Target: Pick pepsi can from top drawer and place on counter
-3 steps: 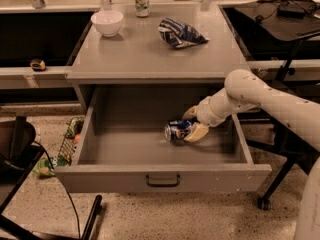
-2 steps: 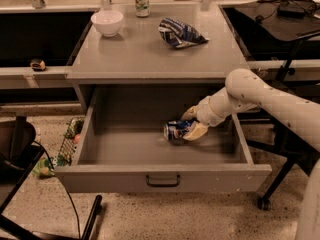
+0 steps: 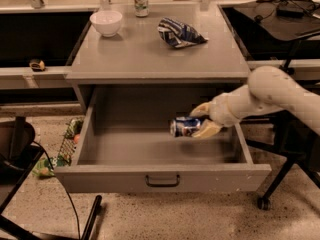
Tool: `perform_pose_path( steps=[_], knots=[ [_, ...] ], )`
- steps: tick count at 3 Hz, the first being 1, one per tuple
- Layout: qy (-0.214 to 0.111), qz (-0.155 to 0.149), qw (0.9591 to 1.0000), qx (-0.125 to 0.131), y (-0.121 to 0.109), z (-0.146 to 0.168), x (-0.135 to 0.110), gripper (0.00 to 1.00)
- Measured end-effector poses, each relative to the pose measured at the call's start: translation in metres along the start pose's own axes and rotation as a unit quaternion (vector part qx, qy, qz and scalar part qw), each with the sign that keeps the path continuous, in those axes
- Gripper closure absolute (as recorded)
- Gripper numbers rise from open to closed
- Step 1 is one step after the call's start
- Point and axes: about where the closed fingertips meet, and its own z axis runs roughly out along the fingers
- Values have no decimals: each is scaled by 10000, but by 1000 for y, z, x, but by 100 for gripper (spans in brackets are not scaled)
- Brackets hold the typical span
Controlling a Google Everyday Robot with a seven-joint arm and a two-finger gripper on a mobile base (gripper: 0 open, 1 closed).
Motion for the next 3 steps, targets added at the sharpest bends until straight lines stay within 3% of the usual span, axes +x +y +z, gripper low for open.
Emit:
perform_pose_path(
  steps=[1,2,3],
  knots=[
    [-135,-281,9981,531,9,-66,-20,100],
    [-17,-534,9944,916,15,-114,-31,100],
    [12,-543,9940,951,17,-119,-30,100]
  ],
)
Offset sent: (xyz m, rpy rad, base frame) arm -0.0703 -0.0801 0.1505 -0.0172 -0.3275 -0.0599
